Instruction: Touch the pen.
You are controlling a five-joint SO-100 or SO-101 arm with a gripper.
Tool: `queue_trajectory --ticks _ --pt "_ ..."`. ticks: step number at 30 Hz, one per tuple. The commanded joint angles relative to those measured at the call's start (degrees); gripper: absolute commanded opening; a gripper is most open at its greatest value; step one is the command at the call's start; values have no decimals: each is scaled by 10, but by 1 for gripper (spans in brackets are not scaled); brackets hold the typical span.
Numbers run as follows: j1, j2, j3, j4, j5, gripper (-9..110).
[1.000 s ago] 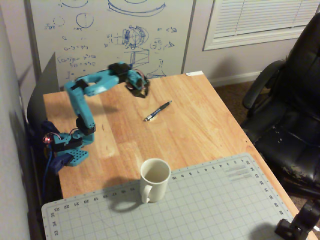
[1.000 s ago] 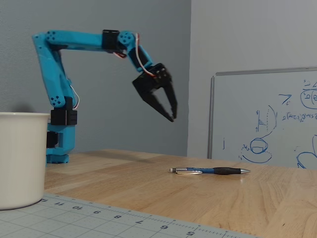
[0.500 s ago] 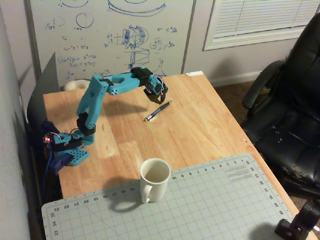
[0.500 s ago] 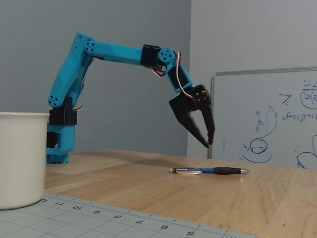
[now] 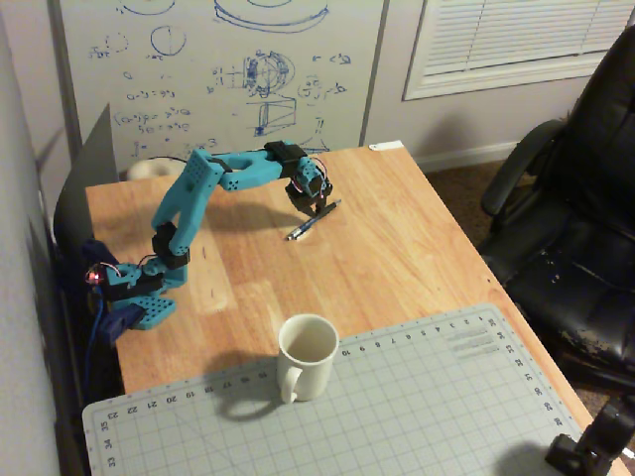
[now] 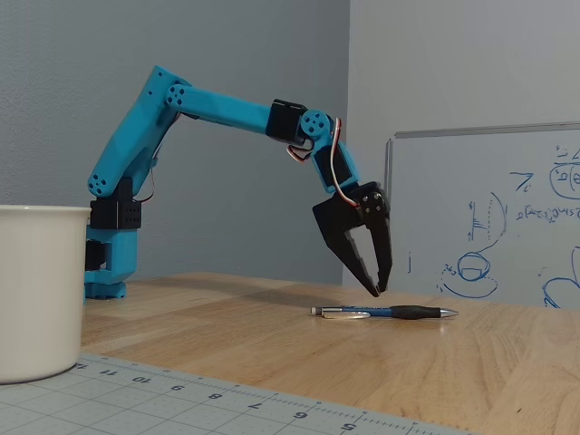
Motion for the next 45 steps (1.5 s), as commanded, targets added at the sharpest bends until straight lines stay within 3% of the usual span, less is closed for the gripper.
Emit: queue_trajectory --ticks 1,45 --pt "0 11 -69 -11 -5 1" --pt "-17 -18 -78 -11 -4 1"
